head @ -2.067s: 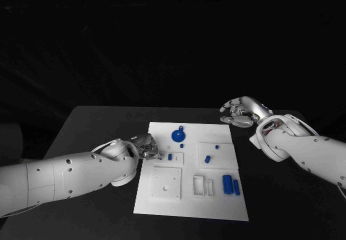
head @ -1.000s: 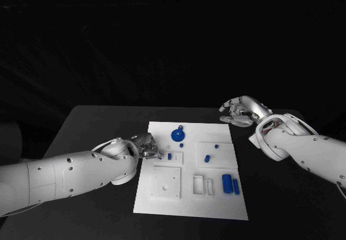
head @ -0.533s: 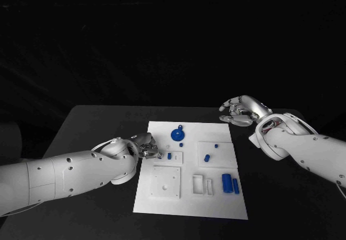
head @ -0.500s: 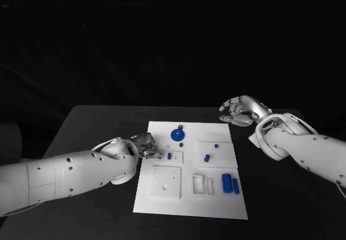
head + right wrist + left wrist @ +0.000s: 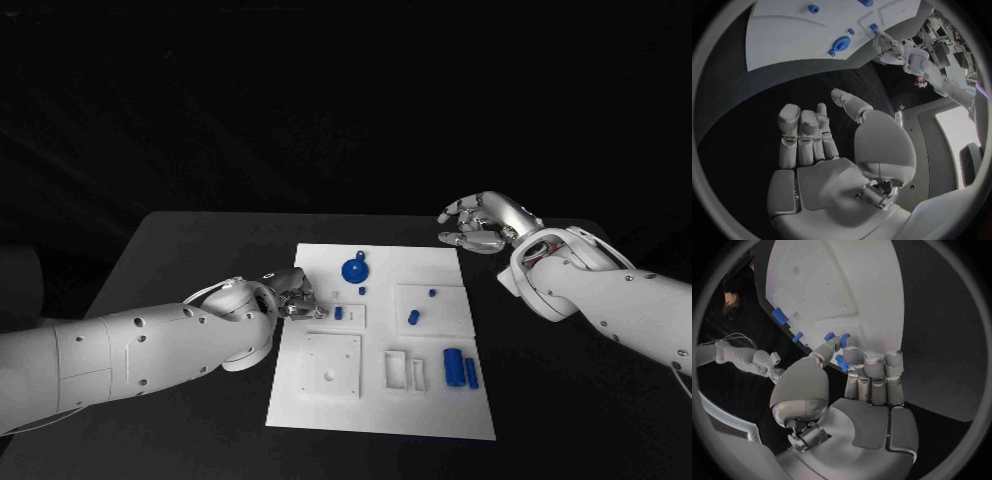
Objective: Assemble the parts on the task board
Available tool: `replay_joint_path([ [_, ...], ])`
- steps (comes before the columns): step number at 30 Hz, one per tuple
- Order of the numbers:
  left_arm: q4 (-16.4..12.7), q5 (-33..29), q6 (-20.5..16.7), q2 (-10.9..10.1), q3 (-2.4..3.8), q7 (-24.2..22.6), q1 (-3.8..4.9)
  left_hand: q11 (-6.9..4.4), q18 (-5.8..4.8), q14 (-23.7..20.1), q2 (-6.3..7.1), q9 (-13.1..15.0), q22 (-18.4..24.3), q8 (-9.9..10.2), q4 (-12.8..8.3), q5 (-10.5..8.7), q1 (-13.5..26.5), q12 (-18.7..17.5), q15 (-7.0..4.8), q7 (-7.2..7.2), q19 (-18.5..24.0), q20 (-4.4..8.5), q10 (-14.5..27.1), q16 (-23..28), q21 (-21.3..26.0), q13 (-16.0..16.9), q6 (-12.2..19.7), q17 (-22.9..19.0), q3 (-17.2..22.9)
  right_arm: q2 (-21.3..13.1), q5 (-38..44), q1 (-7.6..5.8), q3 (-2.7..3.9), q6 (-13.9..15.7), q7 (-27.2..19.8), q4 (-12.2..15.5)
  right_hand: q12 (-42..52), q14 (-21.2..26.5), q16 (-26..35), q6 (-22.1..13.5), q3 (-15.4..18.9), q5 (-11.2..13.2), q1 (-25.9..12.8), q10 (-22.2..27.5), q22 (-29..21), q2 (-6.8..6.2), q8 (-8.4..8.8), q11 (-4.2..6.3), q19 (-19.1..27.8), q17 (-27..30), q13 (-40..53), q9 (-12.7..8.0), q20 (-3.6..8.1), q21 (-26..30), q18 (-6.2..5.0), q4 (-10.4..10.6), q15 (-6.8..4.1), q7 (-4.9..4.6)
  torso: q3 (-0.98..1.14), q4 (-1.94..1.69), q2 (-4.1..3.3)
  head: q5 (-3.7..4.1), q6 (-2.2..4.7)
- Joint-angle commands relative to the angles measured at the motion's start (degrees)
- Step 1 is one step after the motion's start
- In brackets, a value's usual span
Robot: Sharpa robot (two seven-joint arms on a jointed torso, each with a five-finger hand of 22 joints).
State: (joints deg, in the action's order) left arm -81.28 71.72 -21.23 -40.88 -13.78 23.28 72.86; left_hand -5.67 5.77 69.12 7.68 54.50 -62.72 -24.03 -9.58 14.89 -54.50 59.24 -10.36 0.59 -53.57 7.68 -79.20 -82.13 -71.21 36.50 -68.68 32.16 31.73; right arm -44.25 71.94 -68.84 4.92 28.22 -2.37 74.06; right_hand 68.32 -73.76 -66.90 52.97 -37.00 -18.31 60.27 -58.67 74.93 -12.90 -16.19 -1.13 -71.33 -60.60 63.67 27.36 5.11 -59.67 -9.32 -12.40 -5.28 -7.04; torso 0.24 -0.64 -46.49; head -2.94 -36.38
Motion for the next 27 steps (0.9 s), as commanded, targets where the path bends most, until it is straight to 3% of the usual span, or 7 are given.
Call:
replay_joint_path([
  [1, -0.03, 0.00, 1.03, 0.23, -0.08, -0.72, -0.14, -1.58, 0.04, 1.52, 0.86, -0.50, -0.07, 0.27, 0.51, -0.87, 0.34, 0.28, -2.04, -1.89, -0.36, 7.50, -1.18, -0.20, 0.31, -0.10, -2.02, 0.03, -0.01, 0.03, 0.04, 0.00, 0.03, -0.60, -0.50, 0.00, 0.14, -0.33, 0.37, -0.05, -0.03, -0.23, -0.20, -0.22, 0.88, -0.35, 0.17, 0.14, 0.03, -0.09, -0.09, -0.09, 0.51, 0.34, -5.68, 0.25, -0.02, -0.40, 0.02, -0.01, -0.02, 0.02, 0.00],
  [7, 0.10, -0.08, 0.93, 0.26, -0.08, -0.72, -0.14, -1.56, 0.08, 1.48, 2.63, -0.79, -0.16, -0.23, 2.94, -2.06, 1.22, 0.29, -2.09, -1.86, -0.43, 7.53, -1.17, -0.13, 0.46, -0.28, -1.59, -0.01, 0.35, 0.05, 0.02, 0.00, 0.03, -0.60, -0.49, -0.05, 0.14, -0.34, 0.37, -0.05, -0.01, -0.33, -0.24, -0.22, 0.88, -0.35, 0.17, 0.14, 0.03, -0.09, -0.09, -0.10, 0.51, 0.35, -5.68, 0.30, -0.02, -0.40, 0.03, 0.00, -0.01, 0.05, 0.01],
  [9, 0.09, -0.09, 0.88, 0.29, -0.08, -0.72, -0.14, -1.57, 0.15, 1.47, 3.60, -0.95, -0.21, -0.55, 4.51, -4.42, 1.48, 0.29, -2.13, -1.88, -0.47, 7.58, -1.15, -0.13, 0.55, -0.38, -1.41, -0.02, 0.76, 0.07, 0.10, 0.00, 0.03, -0.61, -0.50, -0.06, 0.14, -0.34, 0.37, -0.05, -0.01, -0.35, -0.25, -0.22, 0.88, -0.36, 0.17, 0.14, 0.02, -0.09, -0.09, -0.10, 0.51, 0.35, -5.68, 0.31, -0.02, -0.40, 0.03, -0.01, -0.03, 0.05, 0.01],
  [18, 0.42, -0.10, 0.30, 0.28, -0.08, -0.62, -0.14, -1.55, 0.16, 1.41, 4.19, -1.13, -0.31, -0.81, 5.91, -5.08, 1.77, 0.30, -2.15, -1.85, -0.44, 7.58, -1.10, -0.10, 0.61, -0.46, -1.19, -0.03, 0.95, 0.09, 0.10, 0.00, 0.03, -0.58, -0.49, -0.09, 0.14, -0.34, 0.37, -0.05, 0.00, -0.43, -0.27, -0.22, 0.88, -0.34, 0.17, 0.14, 0.02, -0.09, -0.10, -0.10, 0.52, 0.35, -5.68, 0.34, -0.02, -0.40, 0.02, 0.00, 0.01, 0.03, 0.09],
  [27, 0.94, -0.15, -1.20, 0.19, -0.05, 0.03, -0.14, -1.28, 0.17, 0.56, 8.58, -2.18, -0.39, -0.36, 12.39, -6.64, 3.75, -0.56, -2.21, -1.41, 0.03, 7.51, -0.28, 0.85, 1.23, -0.88, 1.06, -0.54, 1.67, 0.11, 0.09, 0.00, 0.03, -0.53, -0.51, -0.17, 0.14, -0.34, 0.38, -0.07, 0.03, -0.49, -0.31, -0.22, 0.88, -0.36, 0.18, 0.14, 0.01, -0.09, -0.10, -0.11, 0.52, 0.35, -5.68, 0.38, -0.02, -0.41, -0.02, 0.01, 0.00, 0.05, 0.21],
])
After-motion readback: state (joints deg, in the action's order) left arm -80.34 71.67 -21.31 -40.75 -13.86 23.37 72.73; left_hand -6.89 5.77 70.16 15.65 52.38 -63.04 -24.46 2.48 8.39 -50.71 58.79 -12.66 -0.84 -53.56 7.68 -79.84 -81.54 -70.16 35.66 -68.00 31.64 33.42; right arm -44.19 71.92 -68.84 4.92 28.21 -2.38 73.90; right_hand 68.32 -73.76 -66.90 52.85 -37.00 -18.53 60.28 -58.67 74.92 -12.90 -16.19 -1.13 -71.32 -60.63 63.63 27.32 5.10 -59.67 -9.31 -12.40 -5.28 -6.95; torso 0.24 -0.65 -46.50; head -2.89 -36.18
